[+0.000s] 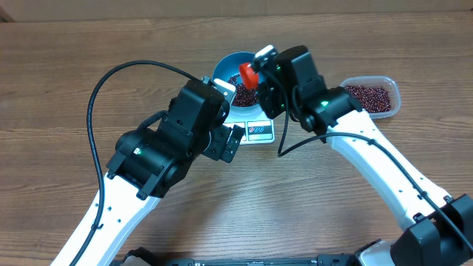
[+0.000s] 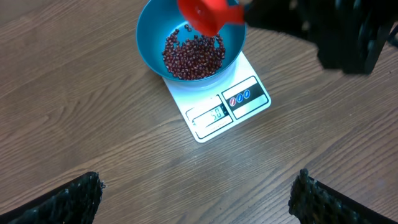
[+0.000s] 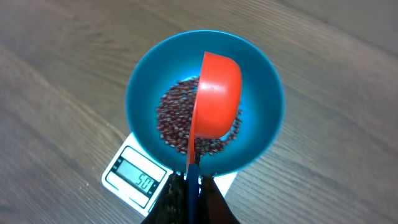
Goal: Scoop item into bowl and weigh 150g on scale
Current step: 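Hold the scoop inverted over the bowl, shaking out remaining beans, then move the empty scoop back over the bean tub with the right gripper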
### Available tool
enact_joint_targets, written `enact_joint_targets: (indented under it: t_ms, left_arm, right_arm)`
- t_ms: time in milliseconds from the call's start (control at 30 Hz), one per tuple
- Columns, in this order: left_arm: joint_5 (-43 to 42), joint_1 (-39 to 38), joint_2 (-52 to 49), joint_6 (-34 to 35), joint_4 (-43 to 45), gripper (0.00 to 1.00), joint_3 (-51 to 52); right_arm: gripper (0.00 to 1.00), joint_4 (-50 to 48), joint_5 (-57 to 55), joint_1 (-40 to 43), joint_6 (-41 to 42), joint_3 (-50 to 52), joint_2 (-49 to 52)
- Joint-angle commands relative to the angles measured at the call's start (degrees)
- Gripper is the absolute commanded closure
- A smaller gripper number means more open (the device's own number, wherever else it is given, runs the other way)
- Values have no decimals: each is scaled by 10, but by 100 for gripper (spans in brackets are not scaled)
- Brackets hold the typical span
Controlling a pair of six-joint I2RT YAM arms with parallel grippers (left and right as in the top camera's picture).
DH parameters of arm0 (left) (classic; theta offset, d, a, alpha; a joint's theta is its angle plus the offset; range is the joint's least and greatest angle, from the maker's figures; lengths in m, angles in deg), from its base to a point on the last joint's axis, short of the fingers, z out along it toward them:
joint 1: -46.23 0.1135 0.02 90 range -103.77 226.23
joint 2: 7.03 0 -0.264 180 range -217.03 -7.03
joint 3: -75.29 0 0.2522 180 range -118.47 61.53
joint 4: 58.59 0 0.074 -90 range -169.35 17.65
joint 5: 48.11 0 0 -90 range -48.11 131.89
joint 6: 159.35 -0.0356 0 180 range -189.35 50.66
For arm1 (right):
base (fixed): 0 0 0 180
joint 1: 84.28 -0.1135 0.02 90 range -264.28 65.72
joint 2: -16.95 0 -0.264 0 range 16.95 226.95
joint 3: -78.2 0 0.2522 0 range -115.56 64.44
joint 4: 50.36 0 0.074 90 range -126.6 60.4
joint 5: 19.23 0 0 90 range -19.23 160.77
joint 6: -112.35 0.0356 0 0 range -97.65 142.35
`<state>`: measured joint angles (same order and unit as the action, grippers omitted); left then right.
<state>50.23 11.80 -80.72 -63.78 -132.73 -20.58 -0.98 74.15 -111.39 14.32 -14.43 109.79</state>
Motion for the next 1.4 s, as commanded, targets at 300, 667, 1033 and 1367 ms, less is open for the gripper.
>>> enact_joint_targets:
  t_ms: [300,667,1033,1367]
  left_arm:
    - [-5,4,-2,-9,2,0,-2]
    - [-5,4,-3,-9,2,0,-2]
    - [-5,4,-2,-9,2,1,-2]
    - [-5,4,-3,-9,2,0,-2]
  right_arm:
    - [96,43,160,210,68,-19,-84]
    - [96,140,-117,291,109,-5,-76]
    - [96,147,-203,290,112,40,-21]
    - [96,140,-182,290,99,46,52]
